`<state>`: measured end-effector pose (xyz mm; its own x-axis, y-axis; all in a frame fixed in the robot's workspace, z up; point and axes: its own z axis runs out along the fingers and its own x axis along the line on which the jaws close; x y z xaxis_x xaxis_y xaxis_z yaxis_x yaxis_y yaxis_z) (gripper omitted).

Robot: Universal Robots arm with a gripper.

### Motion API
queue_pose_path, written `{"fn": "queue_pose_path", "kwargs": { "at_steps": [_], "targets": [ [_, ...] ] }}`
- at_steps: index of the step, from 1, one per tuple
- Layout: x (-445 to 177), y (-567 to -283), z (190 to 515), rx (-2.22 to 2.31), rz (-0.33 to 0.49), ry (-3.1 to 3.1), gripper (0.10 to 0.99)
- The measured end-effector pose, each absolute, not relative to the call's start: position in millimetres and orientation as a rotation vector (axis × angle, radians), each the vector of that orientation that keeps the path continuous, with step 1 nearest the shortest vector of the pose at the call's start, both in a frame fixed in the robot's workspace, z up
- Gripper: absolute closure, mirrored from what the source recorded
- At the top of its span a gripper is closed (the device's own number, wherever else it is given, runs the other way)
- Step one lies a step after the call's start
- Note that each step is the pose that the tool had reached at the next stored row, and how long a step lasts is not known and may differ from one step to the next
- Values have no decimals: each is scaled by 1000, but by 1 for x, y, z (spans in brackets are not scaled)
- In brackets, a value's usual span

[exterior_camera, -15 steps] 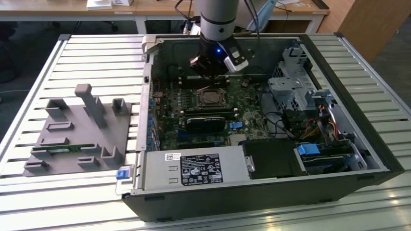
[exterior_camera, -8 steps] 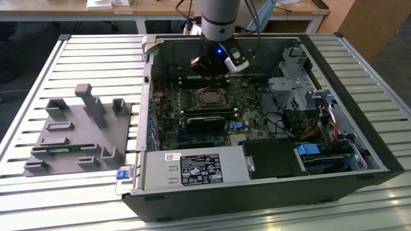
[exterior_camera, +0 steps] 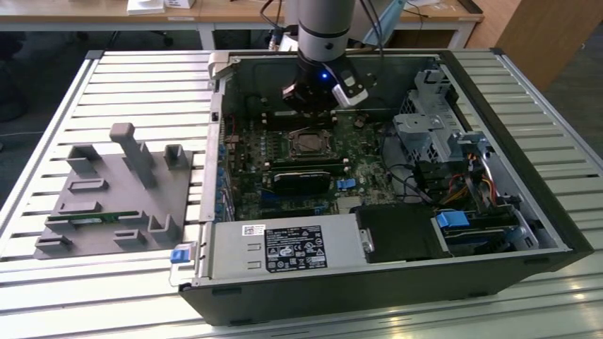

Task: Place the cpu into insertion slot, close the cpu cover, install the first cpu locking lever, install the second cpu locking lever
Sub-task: 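Install the first cpu locking lever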

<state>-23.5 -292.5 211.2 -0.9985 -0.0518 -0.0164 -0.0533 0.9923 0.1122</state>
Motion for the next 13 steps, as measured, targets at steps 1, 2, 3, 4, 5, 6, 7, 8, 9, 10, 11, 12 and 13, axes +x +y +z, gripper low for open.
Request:
{"fn": "queue_pose_path", "kwargs": {
  "at_steps": [1,2,3,4,5,6,7,8,9,10,11,12,13],
  "targets": [
    [-23,-293,211,-82,176,3122,980],
    [-22,-293,211,-82,176,3122,980],
    [-22,-293,211,-82,176,3122,980],
    [-21,-292,210,-82,177,3122,980],
    [-21,-292,210,-82,177,3122,980],
    [-20,-292,210,-82,176,3122,980],
    [-20,-293,209,-82,176,3122,980],
    [-19,-293,209,-82,176,3122,980],
    [-19,-292,208,-82,176,3122,980],
    [-19,-292,208,-82,176,3122,980],
    [-18,-293,207,-81,176,3122,980],
    [-18,-292,206,-81,177,3122,980],
    [-18,-292,205,-81,176,3122,980]
  ]
}}
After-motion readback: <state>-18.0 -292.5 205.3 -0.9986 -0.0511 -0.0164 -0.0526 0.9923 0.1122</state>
